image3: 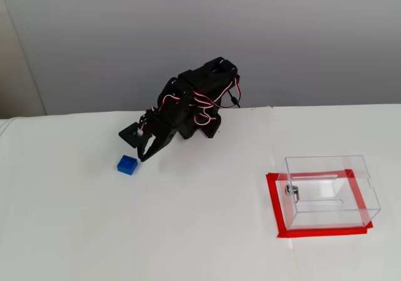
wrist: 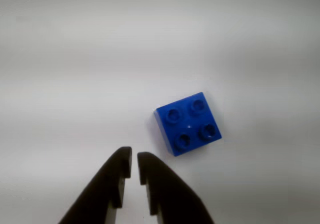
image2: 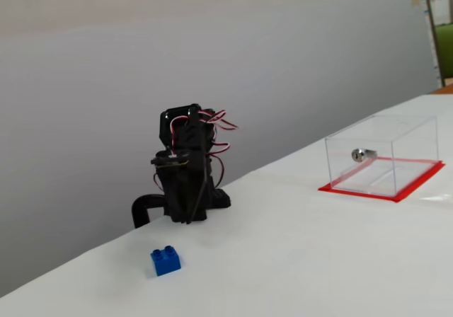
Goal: Pick the blue lego brick and place it into the transparent box
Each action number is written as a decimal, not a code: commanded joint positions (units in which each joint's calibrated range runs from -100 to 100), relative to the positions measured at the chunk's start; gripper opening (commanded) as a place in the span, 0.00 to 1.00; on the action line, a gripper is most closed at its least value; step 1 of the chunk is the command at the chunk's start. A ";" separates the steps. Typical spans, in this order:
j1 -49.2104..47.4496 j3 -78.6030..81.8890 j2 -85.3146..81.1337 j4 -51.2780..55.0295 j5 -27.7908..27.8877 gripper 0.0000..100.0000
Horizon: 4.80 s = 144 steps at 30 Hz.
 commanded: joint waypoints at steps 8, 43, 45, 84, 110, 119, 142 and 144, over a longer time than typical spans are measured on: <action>2.68 -4.46 6.42 -0.61 0.51 0.02; 9.19 -20.38 32.13 -5.40 0.62 0.19; 9.04 -20.38 32.30 -6.53 0.62 0.19; -1.98 -24.17 40.87 -9.66 9.49 0.29; 4.83 -25.62 48.50 -7.92 18.88 0.30; 5.20 -27.52 49.61 -10.01 18.94 0.30; 1.57 -28.69 57.67 -13.14 18.99 0.30; 1.50 -28.60 57.67 -13.14 18.99 0.30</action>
